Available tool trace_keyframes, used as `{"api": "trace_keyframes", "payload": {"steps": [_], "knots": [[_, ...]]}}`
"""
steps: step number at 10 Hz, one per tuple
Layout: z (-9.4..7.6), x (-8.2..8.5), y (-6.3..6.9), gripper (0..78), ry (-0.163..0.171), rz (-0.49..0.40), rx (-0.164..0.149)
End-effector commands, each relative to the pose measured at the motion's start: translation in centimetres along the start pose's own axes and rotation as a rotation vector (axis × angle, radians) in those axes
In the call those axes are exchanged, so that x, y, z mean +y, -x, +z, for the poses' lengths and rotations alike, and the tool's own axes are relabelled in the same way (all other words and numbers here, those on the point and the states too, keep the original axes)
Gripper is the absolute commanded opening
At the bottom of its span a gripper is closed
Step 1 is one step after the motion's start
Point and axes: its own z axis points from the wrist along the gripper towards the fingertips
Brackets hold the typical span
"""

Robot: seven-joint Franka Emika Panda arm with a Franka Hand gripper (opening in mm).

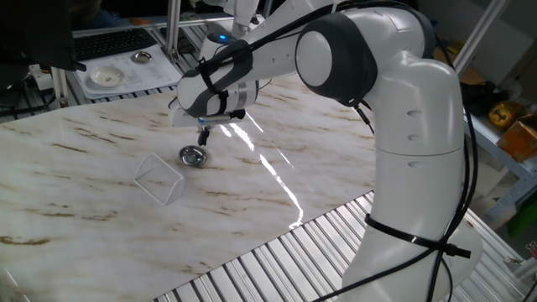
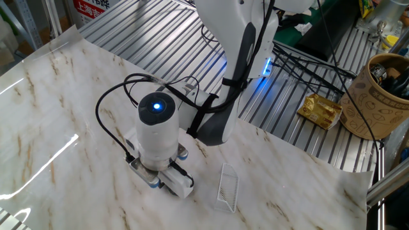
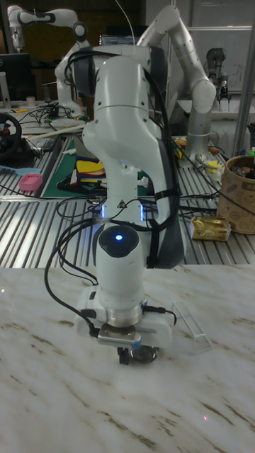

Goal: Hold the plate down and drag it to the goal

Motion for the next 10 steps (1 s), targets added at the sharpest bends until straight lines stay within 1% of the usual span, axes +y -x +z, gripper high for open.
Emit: {"api": "trace_keyframes", "payload": {"steps": [1, 3, 6, 8, 10], "knots": [[0.2, 0.1, -0.6, 0.0, -0.006, 0.007, -0.004], [0.1, 0.2, -0.8, 0.0, -0.006, 0.014, 0.000], [-0.3, 1.1, -1.8, 0.0, -0.004, 0.046, 0.007], [-0.6, 2.2, -2.5, 0.0, -0.005, 0.074, 0.013], [-0.6, 2.5, -3.1, 0.0, 0.001, 0.085, 0.017]]}}
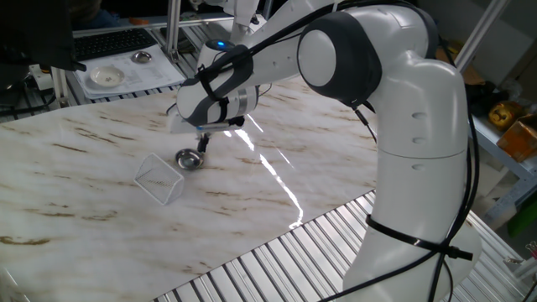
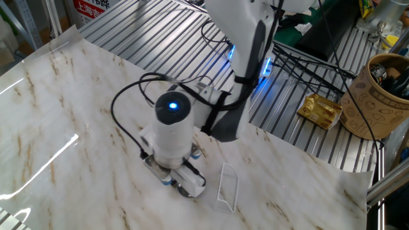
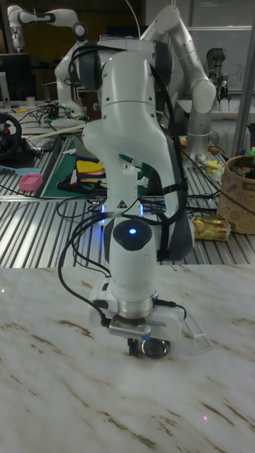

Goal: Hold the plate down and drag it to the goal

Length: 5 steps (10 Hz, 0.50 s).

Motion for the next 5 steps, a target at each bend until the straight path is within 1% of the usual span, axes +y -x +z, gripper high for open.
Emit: {"api": "trace_keyframes", "payload": {"steps": [1, 5], "knots": [[-0.5, 1.0, -1.3, 0.0, 0.009, 0.038, 0.008], [-0.5, 2.1, -2.2, 0.0, 0.011, 0.071, 0.013]]}}
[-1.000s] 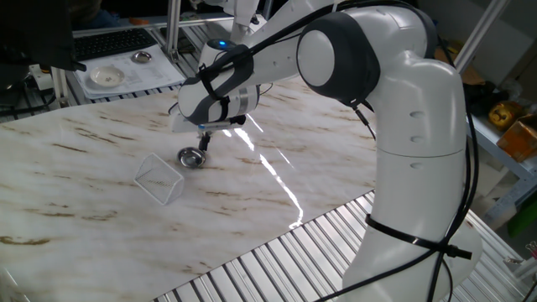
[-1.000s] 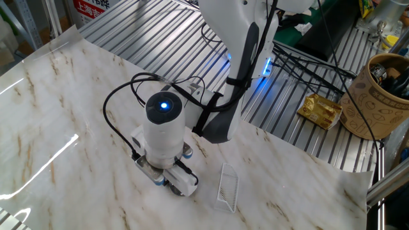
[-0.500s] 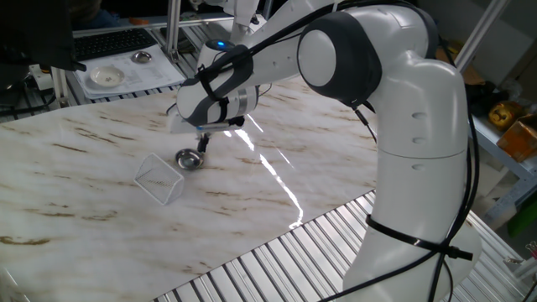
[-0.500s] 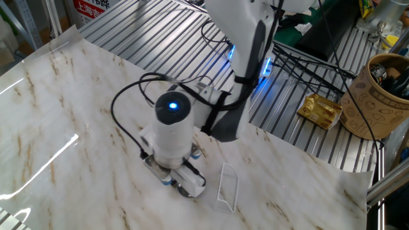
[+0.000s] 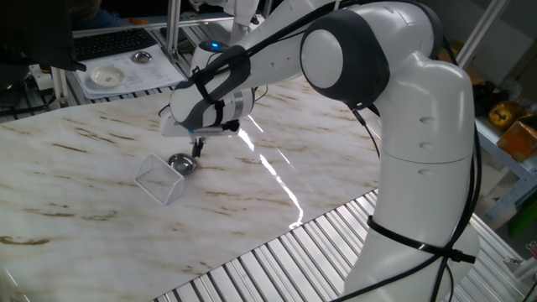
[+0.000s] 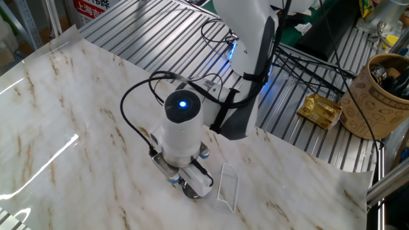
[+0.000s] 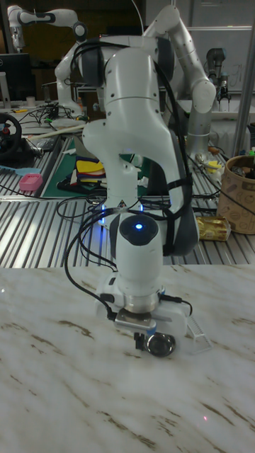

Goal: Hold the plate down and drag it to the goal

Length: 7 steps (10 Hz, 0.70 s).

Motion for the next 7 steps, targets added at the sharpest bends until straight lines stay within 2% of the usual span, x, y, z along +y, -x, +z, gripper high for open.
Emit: {"api": "trace_keyframes", "payload": {"steps": [1, 3, 4, 7], "knots": [[0.0, 0.4, -0.1, 0.0, -0.006, 0.001, 0.001], [-0.8, -0.2, 1.1, 0.0, -0.022, -0.025, 0.008], [-1.0, -0.5, 1.8, 0.0, -0.020, -0.036, 0.010], [-0.6, -0.6, 1.9, 0.0, -0.020, -0.036, 0.004]]}}
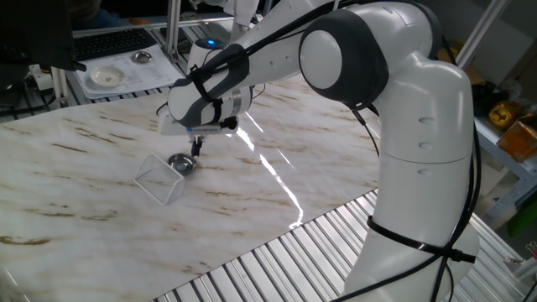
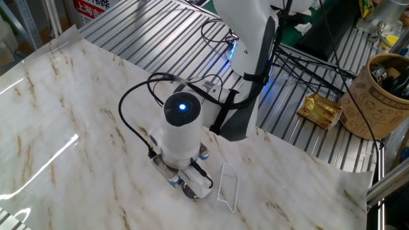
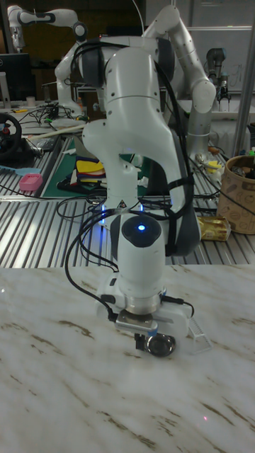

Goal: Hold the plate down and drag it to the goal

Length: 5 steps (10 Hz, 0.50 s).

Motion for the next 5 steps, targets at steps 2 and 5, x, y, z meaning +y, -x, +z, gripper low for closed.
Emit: {"api": "trace_keyframes", "payload": {"steps": [2, 5], "knots": [[-0.2, -0.9, 1.6, 0.0, -0.001, -0.034, -0.012], [0.8, -0.8, 0.9, 0.0, 0.012, -0.027, -0.018]]}}
